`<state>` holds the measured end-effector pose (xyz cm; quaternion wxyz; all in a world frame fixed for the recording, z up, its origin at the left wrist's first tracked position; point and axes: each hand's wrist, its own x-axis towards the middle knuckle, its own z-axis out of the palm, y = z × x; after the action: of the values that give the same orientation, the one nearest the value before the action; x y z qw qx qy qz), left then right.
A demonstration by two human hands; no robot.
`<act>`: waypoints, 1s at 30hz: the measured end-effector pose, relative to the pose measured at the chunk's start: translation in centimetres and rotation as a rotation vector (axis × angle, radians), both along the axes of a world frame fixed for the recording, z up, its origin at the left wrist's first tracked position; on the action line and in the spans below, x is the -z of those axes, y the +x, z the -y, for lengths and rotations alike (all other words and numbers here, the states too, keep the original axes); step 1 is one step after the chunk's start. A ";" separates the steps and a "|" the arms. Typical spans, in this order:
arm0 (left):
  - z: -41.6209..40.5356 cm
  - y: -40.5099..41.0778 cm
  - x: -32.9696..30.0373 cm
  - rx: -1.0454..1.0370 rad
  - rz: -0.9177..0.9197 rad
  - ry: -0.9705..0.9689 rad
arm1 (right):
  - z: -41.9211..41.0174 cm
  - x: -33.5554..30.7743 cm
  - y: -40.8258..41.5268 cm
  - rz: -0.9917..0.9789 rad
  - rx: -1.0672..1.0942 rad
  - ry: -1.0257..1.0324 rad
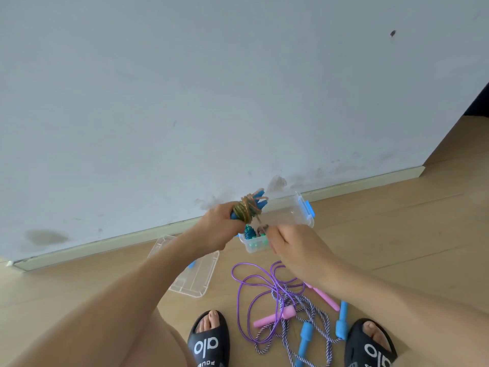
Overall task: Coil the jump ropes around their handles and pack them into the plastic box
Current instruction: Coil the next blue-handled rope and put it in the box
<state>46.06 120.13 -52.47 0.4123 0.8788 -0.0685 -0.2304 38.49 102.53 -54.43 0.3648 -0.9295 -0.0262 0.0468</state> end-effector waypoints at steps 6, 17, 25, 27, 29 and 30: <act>0.9 -1.7 0.5 0.327 0.162 0.233 | 1.3 -2.3 1.8 0.449 -0.206 -0.527; 0.5 -2.5 0.5 0.617 0.344 0.287 | 2.4 -1.3 5.0 -0.076 -0.231 0.157; 0.1 -2.4 0.2 0.579 0.563 0.311 | 1.8 -0.8 3.8 -0.580 -0.070 0.667; 0.2 -2.5 0.2 0.580 0.662 0.368 | 1.4 -0.8 3.5 -0.599 -0.017 0.753; 0.2 -2.4 0.3 0.623 0.778 0.420 | 0.8 -0.7 3.1 -0.564 0.067 0.779; 0.2 -2.4 0.4 0.654 0.822 0.442 | 0.5 -0.5 3.0 -0.542 0.109 0.773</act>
<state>43.65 119.95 -52.89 0.0652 0.8945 -0.4422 0.0061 41.48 102.01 -53.93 0.6795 -0.6800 0.1035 0.2554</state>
